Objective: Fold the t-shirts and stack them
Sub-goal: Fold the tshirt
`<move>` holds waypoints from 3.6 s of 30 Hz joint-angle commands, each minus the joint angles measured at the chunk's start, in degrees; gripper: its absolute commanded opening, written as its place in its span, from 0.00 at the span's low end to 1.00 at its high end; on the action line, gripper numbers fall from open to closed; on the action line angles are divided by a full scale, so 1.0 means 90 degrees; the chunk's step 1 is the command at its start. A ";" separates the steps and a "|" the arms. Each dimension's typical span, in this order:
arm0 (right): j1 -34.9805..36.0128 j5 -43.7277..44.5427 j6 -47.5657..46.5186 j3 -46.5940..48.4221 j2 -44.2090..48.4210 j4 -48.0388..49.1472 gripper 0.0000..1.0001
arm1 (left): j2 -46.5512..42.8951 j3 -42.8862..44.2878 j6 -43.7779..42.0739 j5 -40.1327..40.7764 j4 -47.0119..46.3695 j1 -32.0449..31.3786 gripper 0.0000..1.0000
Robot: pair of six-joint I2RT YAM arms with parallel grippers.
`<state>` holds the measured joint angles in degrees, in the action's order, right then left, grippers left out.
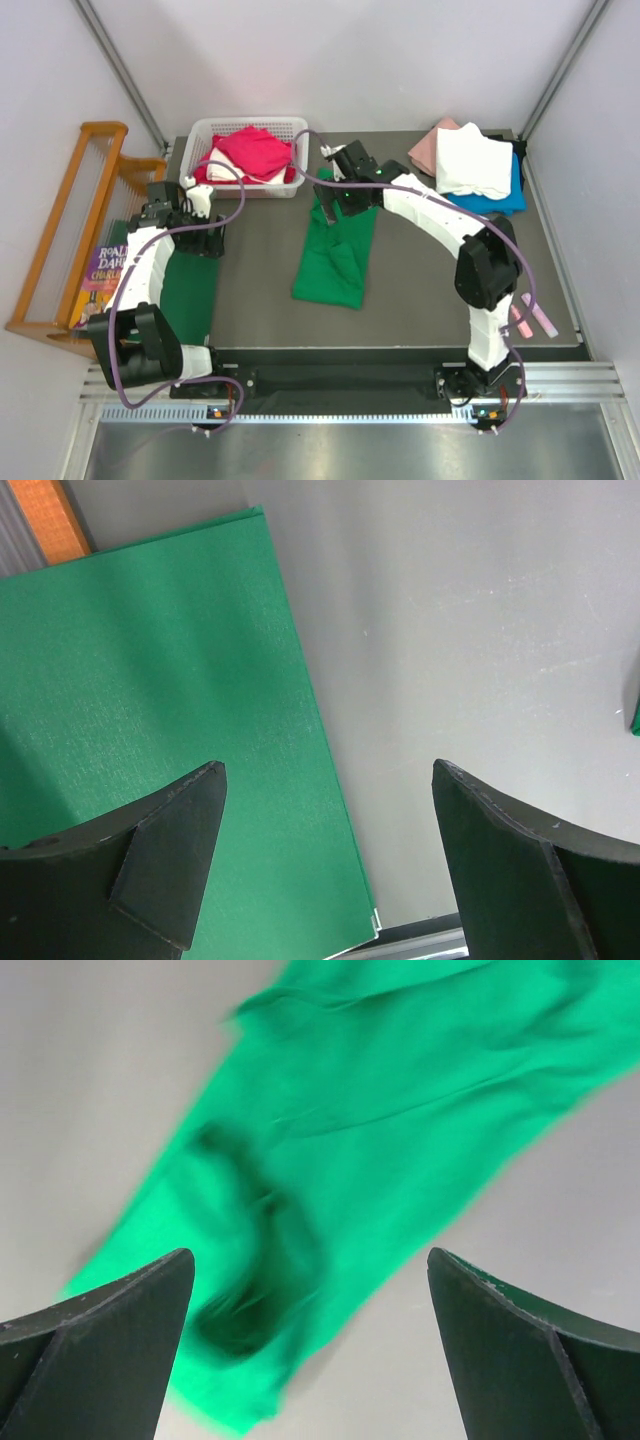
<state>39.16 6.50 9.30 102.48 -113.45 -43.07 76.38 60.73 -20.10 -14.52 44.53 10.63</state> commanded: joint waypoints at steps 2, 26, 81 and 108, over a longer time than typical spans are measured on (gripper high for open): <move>0.0355 -0.2340 0.0451 -0.1002 0.1208 0.0439 1.00 | -0.0069 0.0000 -0.0101 -0.0115 0.0032 0.0029 0.88; -0.0794 -0.4150 0.1311 -0.2813 0.0155 0.2686 1.00 | -0.0010 0.0225 -0.0686 -0.0760 0.1398 -0.1082 0.88; -0.2564 -0.7715 0.6821 0.1874 -0.4134 0.6741 1.00 | 0.2871 0.1699 0.0143 0.0500 0.0335 -0.5420 0.89; -0.1998 -0.4369 0.2473 -0.3627 0.2359 0.3000 1.00 | 0.1552 0.1495 0.0075 -0.1667 0.0959 -0.3974 0.93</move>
<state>17.96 -43.44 35.27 82.08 -101.30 -12.32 90.08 74.94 -19.42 -22.24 50.28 -25.52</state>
